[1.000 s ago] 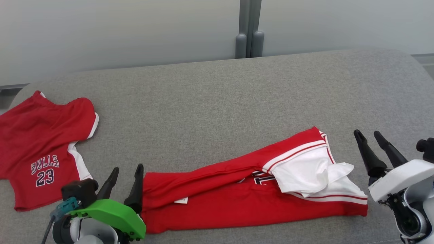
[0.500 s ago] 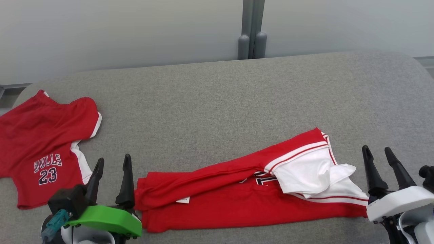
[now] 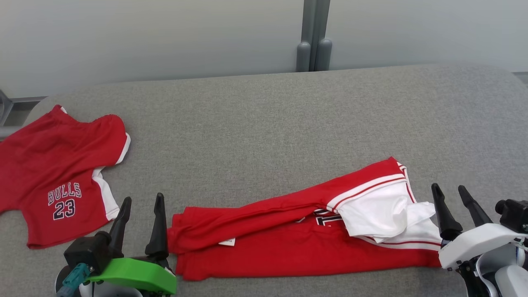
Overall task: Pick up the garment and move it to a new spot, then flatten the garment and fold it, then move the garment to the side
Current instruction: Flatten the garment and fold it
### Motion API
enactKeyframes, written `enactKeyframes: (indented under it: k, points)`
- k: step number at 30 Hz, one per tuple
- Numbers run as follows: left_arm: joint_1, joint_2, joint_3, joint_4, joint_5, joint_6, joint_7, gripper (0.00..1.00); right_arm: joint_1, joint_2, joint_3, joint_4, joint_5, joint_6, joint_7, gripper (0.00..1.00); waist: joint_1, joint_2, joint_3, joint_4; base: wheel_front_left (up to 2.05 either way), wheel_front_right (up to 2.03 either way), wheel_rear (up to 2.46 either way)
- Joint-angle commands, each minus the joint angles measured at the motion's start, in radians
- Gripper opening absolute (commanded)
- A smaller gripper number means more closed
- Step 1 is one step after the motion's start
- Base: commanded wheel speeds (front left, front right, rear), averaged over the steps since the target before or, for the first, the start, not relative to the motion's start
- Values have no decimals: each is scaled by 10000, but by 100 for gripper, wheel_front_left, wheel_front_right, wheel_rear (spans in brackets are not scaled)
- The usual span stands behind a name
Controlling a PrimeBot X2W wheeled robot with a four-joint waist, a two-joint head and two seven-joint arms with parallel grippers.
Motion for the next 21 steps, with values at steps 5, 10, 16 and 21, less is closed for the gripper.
enactKeyframes:
  k: [5, 10, 16, 21]
  points:
    - [141, -70, 79, 114, 188, -107, -8, 100, -287, 105, -131, 562, -41, 2, 650, 100, 0, 0, 3, 23, 0, 0, 0]
    - [10, -139, 16, 247, 184, -210, -8, 100, -828, 87, -112, 1233, 152, 1, 1258, 100, 0, 0, 67, 44, 0, 0, 0]
    - [-164, -128, -32, 424, 153, -308, 1, 100, -1438, -65, 48, 2181, 531, 1, 1933, 100, 0, 0, 178, 172, 0, 0, 0]
    - [-284, -143, -87, 477, 150, -354, 43, 100, -1978, -159, 171, 3089, 729, 2, 2724, 100, 0, 0, 289, 310, 0, 0, 0]
